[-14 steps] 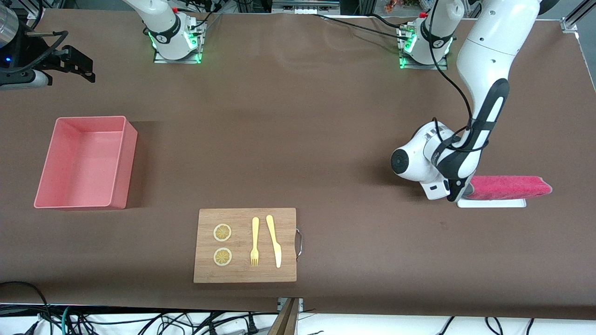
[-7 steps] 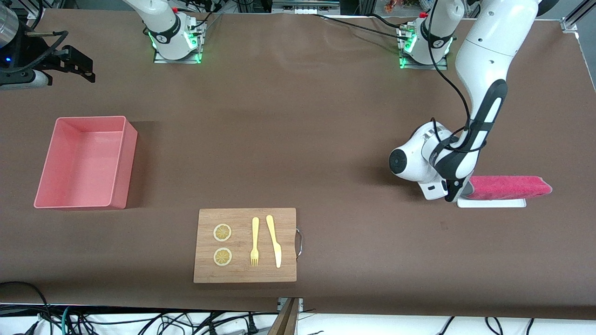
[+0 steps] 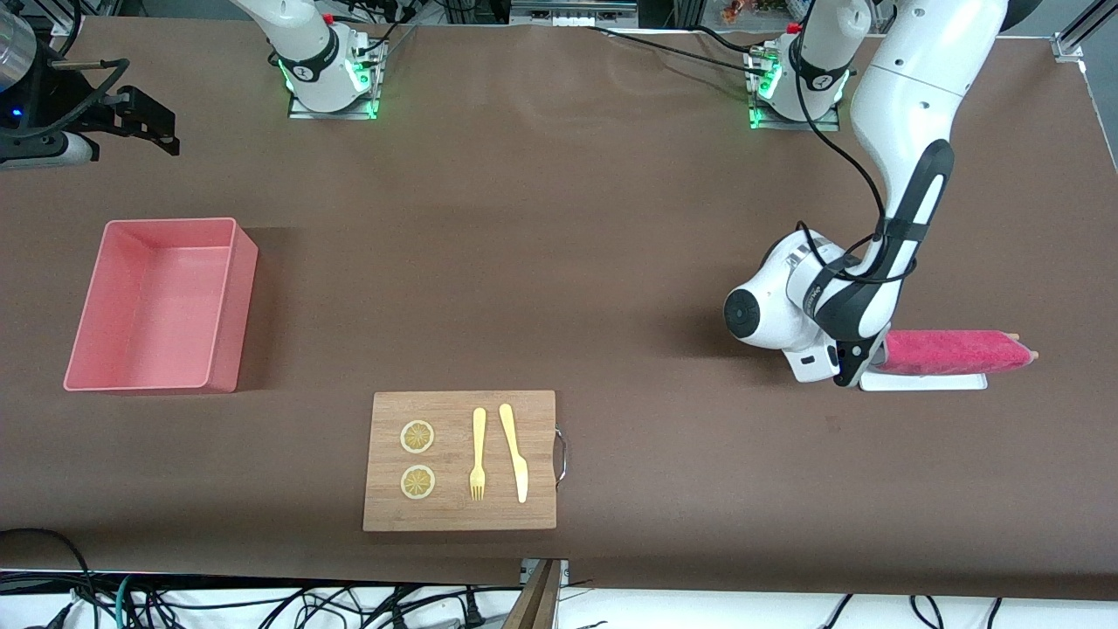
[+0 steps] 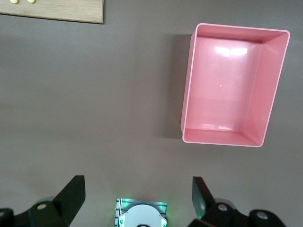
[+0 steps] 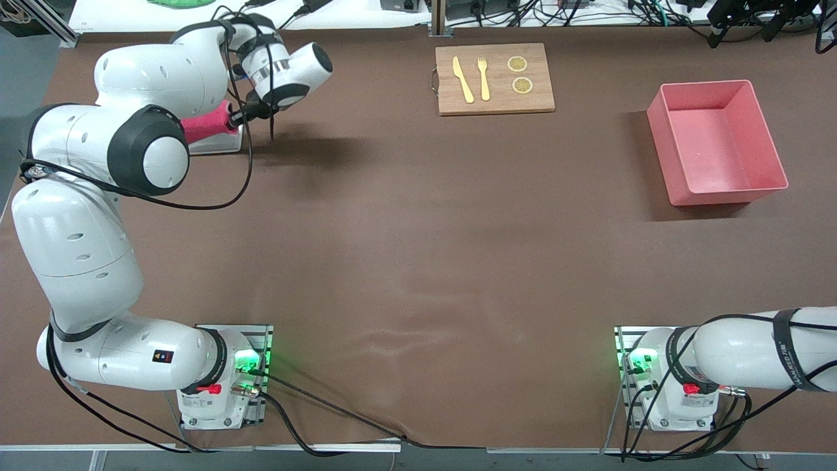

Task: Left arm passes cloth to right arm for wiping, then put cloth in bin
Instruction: 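Carry the hanging cloth toward the table middle with the left gripper, then reach the right gripper toward the cloth held by the left gripper, then grasp the hanging cloth with the right gripper beside the left gripper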

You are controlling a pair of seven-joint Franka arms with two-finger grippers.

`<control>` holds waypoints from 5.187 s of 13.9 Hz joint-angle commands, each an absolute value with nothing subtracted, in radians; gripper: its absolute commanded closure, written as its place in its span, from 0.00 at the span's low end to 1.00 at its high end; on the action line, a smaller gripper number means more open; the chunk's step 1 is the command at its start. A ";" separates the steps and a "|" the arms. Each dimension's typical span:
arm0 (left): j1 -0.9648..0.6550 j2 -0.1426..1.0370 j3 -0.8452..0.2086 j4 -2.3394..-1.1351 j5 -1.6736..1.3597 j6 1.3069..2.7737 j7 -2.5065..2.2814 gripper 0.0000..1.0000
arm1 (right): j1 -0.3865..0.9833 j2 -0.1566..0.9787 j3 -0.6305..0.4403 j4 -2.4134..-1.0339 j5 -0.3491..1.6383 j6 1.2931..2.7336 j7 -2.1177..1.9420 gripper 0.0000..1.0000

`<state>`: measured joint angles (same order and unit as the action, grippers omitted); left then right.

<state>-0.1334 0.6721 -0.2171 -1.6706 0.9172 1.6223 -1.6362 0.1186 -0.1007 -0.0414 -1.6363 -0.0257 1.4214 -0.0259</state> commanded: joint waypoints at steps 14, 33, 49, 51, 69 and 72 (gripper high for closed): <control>-0.175 0.476 -0.359 -1.209 0.327 1.158 -1.085 1.00 | 0.127 -0.089 -0.054 -1.548 0.117 1.336 -0.127 0.00; -0.298 0.564 -0.439 -1.101 -0.279 1.624 -0.729 1.00 | 0.497 0.330 -0.038 -1.557 0.307 1.937 -0.992 0.00; -0.276 0.555 -0.440 -1.109 -0.492 1.770 -0.345 1.00 | 0.387 0.367 0.222 -1.845 0.459 2.367 -1.523 0.00; -0.275 0.555 -0.437 -1.114 -0.488 1.772 -0.333 1.00 | 0.387 0.374 0.221 -1.847 0.459 2.370 -1.528 0.00; -0.287 0.540 -0.442 -1.115 -0.397 1.770 -0.345 1.00 | 0.362 0.373 0.256 -1.802 0.454 2.372 -1.595 0.01; -0.287 0.540 -0.442 -1.115 -0.397 1.770 -0.345 1.00 | 0.304 0.342 0.242 -1.831 0.570 2.352 -1.685 0.01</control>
